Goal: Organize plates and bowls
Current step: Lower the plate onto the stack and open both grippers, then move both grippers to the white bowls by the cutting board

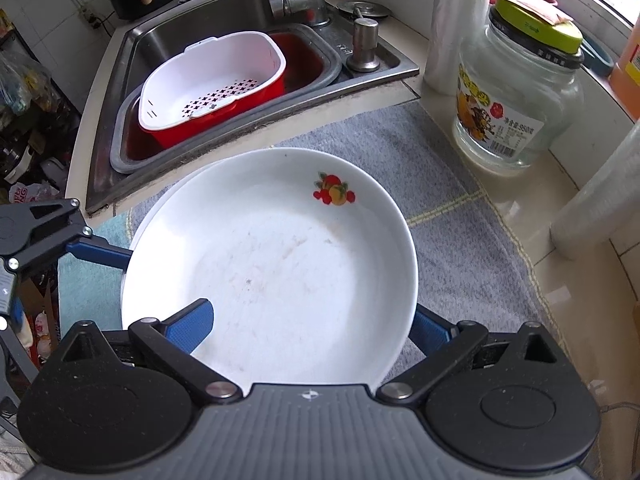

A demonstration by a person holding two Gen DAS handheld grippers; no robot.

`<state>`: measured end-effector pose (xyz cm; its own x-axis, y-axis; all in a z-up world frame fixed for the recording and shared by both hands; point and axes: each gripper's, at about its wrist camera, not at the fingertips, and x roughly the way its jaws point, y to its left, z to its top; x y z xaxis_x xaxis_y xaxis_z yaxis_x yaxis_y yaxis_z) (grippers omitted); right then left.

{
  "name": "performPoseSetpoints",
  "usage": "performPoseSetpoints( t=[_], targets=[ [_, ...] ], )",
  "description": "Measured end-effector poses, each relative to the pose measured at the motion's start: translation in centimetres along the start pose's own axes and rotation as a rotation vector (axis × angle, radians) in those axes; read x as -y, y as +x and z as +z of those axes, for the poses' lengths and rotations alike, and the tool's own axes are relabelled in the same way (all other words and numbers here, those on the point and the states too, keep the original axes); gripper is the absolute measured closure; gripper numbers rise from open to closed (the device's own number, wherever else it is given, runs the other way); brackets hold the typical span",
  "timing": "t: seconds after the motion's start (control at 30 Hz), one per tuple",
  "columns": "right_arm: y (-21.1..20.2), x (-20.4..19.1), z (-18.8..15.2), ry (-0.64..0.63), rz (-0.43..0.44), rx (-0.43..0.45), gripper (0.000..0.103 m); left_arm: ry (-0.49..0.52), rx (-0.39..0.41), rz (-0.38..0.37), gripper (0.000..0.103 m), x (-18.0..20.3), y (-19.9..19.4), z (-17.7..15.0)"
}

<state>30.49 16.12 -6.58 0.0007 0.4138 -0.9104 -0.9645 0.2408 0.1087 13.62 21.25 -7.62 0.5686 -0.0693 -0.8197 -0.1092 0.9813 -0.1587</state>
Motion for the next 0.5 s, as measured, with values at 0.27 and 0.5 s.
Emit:
performPoseSetpoints(
  t=[0.27,0.5],
  targets=[
    [-0.1,-0.2,-0.4,0.006,0.015,0.001,0.000,0.019,0.000,0.027,0.001,0.8,-0.4,-0.2],
    [-0.8,-0.9,-0.7,-0.012,-0.008,0.032,0.000,0.040,0.084,0.093,0.001,0.8,-1.8,-0.8]
  ],
)
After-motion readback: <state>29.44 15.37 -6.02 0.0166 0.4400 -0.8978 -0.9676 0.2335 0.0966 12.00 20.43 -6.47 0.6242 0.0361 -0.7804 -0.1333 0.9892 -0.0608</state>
